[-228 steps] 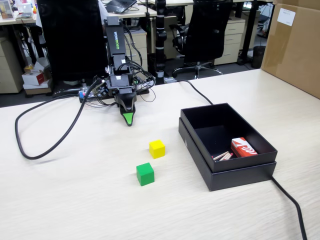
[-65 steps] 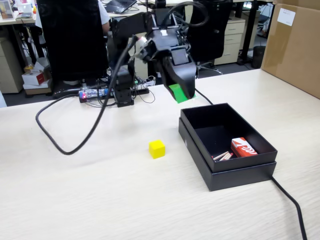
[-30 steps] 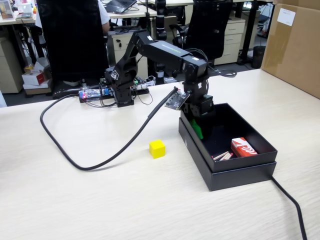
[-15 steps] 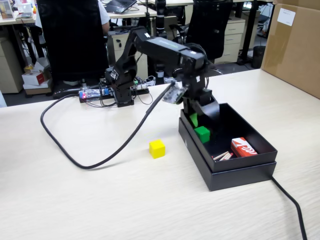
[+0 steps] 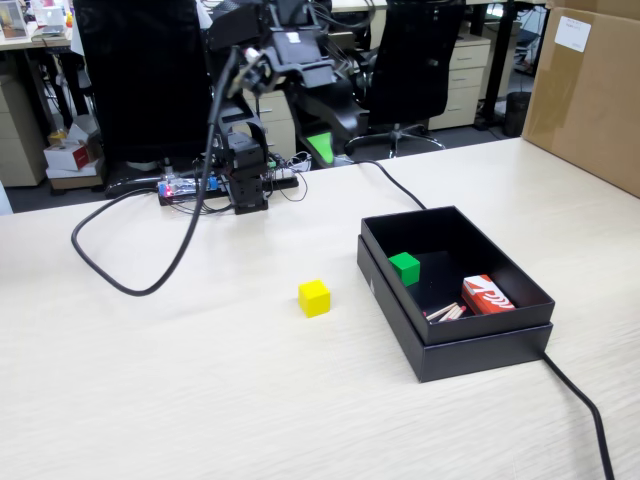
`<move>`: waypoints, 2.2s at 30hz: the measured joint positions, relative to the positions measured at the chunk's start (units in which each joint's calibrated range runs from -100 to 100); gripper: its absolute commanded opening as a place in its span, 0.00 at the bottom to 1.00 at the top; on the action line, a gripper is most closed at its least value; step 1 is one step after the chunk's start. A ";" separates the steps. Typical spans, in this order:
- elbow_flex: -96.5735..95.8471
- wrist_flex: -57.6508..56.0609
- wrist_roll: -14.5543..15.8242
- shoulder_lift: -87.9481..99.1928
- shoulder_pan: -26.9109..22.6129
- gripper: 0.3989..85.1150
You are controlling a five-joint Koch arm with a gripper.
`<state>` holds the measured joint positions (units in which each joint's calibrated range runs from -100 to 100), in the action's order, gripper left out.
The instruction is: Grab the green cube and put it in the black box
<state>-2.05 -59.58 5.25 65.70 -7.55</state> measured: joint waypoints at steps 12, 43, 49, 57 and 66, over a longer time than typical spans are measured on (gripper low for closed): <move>-31.68 1.86 -1.81 29.26 9.82 0.59; -78.78 32.98 -4.84 34.05 9.62 0.60; -80.60 34.61 -5.32 34.17 9.43 0.60; -81.15 35.08 -5.52 34.05 8.79 0.59; -84.35 41.42 -6.89 34.05 8.74 0.59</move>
<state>-86.40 -18.16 -1.64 99.74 1.20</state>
